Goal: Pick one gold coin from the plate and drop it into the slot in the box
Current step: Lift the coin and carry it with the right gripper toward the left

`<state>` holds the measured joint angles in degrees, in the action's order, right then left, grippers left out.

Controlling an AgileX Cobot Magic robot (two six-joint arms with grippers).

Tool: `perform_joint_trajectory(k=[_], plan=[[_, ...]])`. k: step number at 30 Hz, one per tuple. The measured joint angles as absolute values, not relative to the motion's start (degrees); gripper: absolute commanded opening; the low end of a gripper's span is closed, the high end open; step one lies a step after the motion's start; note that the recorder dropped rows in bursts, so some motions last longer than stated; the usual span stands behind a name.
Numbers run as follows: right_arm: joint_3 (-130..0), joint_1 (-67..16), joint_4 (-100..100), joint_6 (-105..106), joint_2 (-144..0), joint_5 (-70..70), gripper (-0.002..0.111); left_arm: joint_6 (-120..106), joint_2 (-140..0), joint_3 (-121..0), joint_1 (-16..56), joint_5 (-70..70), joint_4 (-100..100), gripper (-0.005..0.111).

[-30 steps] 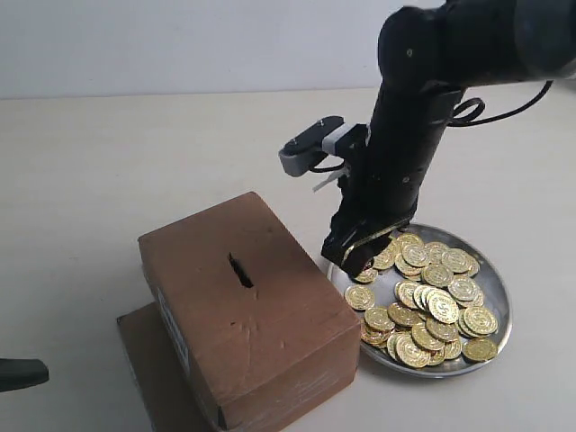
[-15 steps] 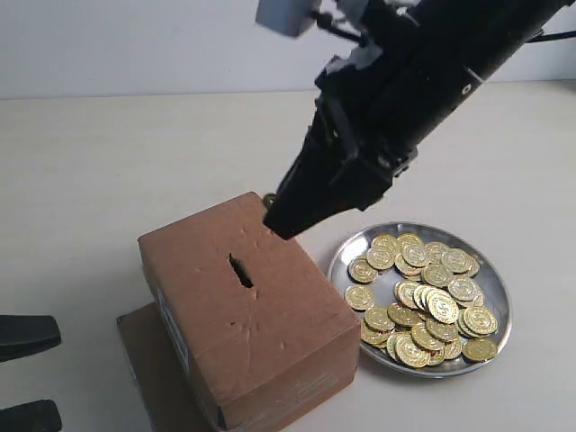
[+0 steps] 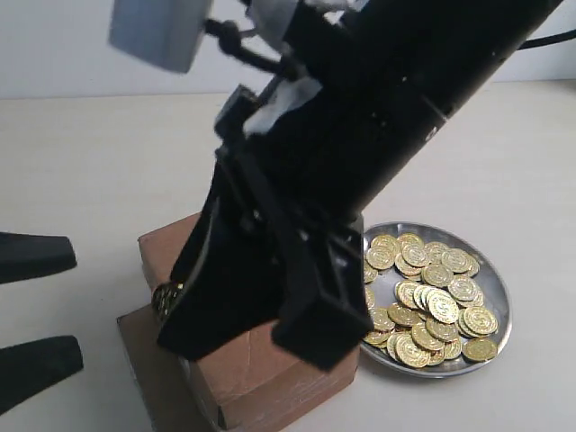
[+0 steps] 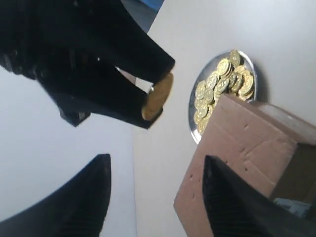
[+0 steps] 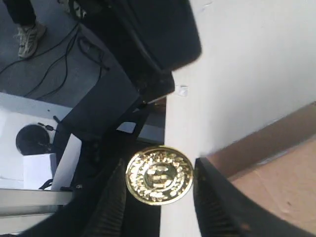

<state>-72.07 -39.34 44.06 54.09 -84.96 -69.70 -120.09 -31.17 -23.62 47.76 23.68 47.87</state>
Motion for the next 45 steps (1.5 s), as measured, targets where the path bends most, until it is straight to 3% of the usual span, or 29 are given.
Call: perform_joint_trajectory(k=[7,13,31,36,43,45], plan=[[-71.4,-46.0,42.8,53.6,-85.0,-69.9,0.037,-120.1,-35.0,-24.4,56.9,23.7,48.0,0.05],[-71.4,-46.6,38.9,50.8,-85.0,-70.0,0.037,-120.2,-35.9,-24.4,61.5,22.9,45.0,0.046],[-71.4,-46.6,40.6,49.7,-85.0,-70.2,0.037,-120.2,-39.6,-26.4,62.5,20.5,44.0,0.045],[-71.4,-46.6,40.4,49.7,-86.6,-70.4,0.037,-120.2,-42.2,-27.5,62.5,21.2,43.6,0.024],[-71.4,-46.6,40.4,49.6,-86.8,-70.6,0.037,-120.3,-42.9,-27.6,62.5,22.3,43.5,0.022],[-71.4,-46.6,40.5,49.6,-86.8,-70.6,0.037,-120.3,-43.6,-27.7,62.5,22.3,43.5,0.017]])
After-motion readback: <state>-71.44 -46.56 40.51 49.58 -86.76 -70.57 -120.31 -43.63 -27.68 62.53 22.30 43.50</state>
